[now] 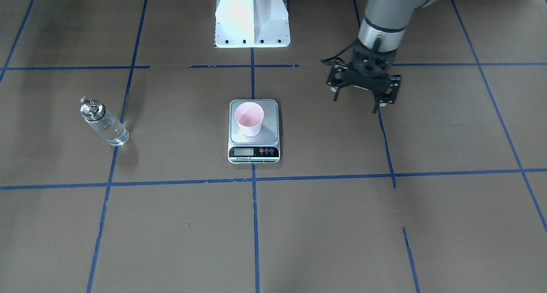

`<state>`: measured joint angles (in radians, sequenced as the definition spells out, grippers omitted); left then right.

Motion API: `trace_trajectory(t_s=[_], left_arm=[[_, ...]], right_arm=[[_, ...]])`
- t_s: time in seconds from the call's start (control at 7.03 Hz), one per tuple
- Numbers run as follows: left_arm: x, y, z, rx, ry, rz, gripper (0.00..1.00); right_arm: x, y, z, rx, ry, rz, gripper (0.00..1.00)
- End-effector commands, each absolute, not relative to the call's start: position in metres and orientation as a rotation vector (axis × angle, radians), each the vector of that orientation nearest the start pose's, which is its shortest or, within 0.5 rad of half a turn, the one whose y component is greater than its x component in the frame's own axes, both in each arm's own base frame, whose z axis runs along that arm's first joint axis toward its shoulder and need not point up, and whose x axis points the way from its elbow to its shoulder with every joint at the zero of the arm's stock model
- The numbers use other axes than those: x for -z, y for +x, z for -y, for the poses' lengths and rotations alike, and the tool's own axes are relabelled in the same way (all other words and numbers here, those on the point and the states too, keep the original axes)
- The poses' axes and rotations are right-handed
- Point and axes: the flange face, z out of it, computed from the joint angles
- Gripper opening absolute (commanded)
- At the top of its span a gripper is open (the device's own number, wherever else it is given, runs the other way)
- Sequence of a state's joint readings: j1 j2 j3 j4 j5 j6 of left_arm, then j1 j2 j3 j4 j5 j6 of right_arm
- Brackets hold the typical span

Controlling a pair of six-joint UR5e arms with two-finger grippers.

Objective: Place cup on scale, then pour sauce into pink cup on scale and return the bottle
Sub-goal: 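Release the cup on the scale and withdraw the left arm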

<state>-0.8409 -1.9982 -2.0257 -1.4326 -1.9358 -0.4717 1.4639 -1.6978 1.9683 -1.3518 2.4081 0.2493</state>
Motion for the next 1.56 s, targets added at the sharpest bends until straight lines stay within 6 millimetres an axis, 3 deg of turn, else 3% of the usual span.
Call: trace_trajectory(t_s=[0.0, 0.14, 0.28, 0.43, 0.57, 0.71, 0.85, 1.0, 1.14, 1.28, 1.42], left_arm=[[-0.357, 0.143, 0.517, -0.441, 0.400, -0.574, 1.00], [-0.397, 0.083, 0.536, -0.452, 0.378, -0.545, 1.00], [-0.449, 0.018, 0.552, -0.488, 0.350, -0.488, 1.00], [-0.503, -0.029, 0.560, -0.427, 0.274, -0.567, 1.00], [-0.563, -0.055, 0.546, -0.364, 0.190, -0.660, 1.00], [-0.588, -0.087, 0.522, -0.372, 0.219, -0.667, 1.00], [-0.603, -0.086, 0.502, -0.359, 0.201, -0.710, 1.00], [-0.606, -0.086, 0.500, -0.356, 0.196, -0.710, 1.00], [-0.606, -0.086, 0.500, -0.356, 0.196, -0.713, 1.00], [-0.606, -0.086, 0.499, -0.355, 0.196, -0.716, 1.00], [-0.612, -0.085, 0.494, -0.351, 0.184, -0.718, 1.00]], right_arm=[[-0.423, -0.039, 0.433, -0.022, 0.259, 0.958, 1.00], [-0.391, -0.064, 0.425, -0.061, 0.258, 1.005, 1.00], [-0.363, -0.093, 0.411, -0.079, 0.255, 1.032, 1.00], [-0.347, -0.124, 0.400, -0.071, 0.292, 0.994, 1.00], [-0.335, -0.155, 0.387, -0.081, 0.318, 0.964, 1.00], [-0.324, -0.172, 0.371, -0.069, 0.342, 0.962, 1.00], [-0.338, -0.175, 0.345, -0.093, 0.422, 1.020, 1.00], [-0.369, -0.167, 0.315, -0.111, 0.512, 1.018, 1.00], [-0.374, -0.172, 0.310, -0.110, 0.525, 1.001, 1.00], [-0.376, -0.189, 0.305, -0.111, 0.579, 0.962, 1.00], [-0.395, -0.214, 0.302, -0.123, 0.631, 0.899, 1.00]])
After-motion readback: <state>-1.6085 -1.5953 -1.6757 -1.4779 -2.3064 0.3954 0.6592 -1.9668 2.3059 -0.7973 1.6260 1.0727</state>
